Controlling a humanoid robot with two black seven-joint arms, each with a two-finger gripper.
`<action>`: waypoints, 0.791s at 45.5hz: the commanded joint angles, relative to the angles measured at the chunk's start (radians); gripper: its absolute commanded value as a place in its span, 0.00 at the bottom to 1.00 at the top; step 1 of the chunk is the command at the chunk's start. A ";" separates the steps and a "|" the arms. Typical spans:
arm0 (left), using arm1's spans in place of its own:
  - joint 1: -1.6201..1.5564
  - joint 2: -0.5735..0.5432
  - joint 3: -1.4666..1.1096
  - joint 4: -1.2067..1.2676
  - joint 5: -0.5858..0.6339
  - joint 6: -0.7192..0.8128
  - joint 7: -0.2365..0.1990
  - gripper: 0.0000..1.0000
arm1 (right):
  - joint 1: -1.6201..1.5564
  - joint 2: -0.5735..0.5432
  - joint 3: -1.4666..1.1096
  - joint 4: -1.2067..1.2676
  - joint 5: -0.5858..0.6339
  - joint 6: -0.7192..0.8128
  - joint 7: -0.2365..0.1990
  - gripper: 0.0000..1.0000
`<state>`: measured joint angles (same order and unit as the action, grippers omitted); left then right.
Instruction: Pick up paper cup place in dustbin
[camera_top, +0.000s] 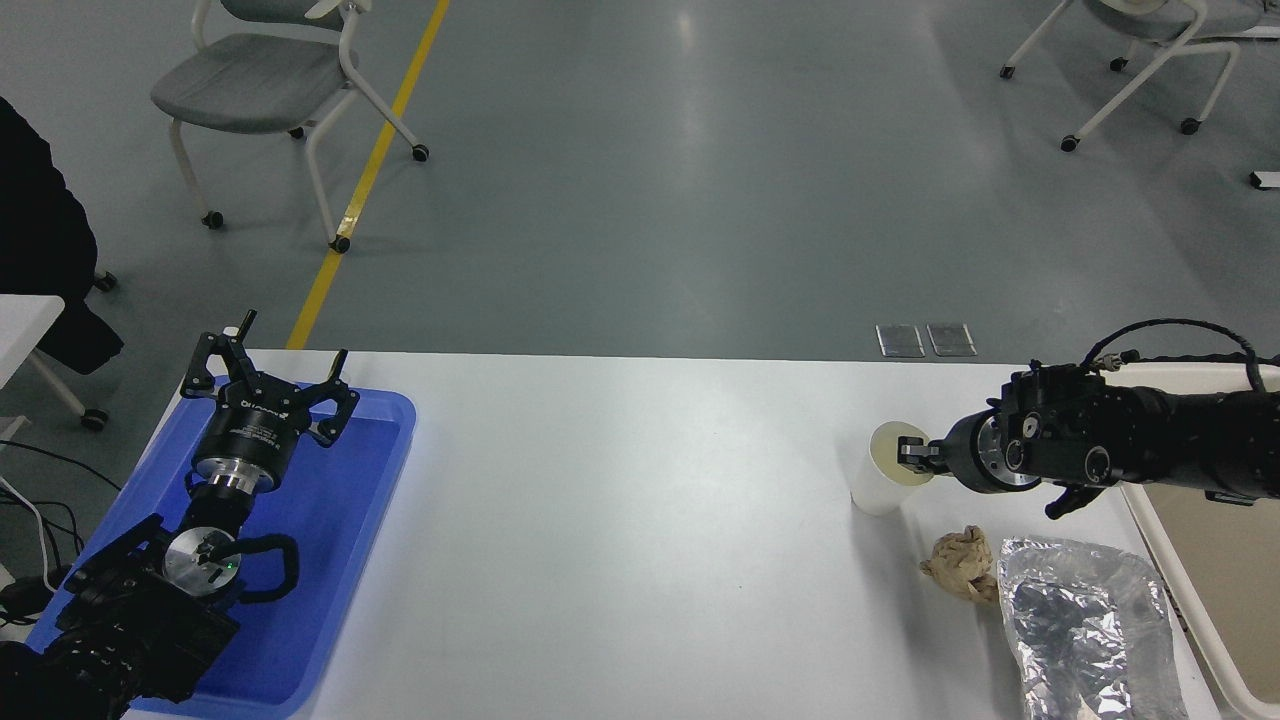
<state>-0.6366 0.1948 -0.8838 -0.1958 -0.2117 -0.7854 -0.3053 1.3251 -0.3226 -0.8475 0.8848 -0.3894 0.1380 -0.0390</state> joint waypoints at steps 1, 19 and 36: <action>0.000 0.000 0.000 0.001 0.000 0.000 0.000 1.00 | 0.081 -0.035 -0.018 0.058 0.001 0.014 -0.001 0.00; 0.002 0.002 -0.001 -0.002 0.000 0.000 0.000 1.00 | 0.618 -0.148 -0.249 0.433 0.029 0.159 0.001 0.00; 0.003 0.003 -0.001 -0.002 0.000 0.000 0.000 1.00 | 1.025 -0.138 -0.329 0.582 0.165 0.457 -0.004 0.00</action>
<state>-0.6342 0.1974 -0.8850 -0.1962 -0.2119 -0.7854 -0.3053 2.1436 -0.4566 -1.1315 1.3863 -0.2715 0.4620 -0.0370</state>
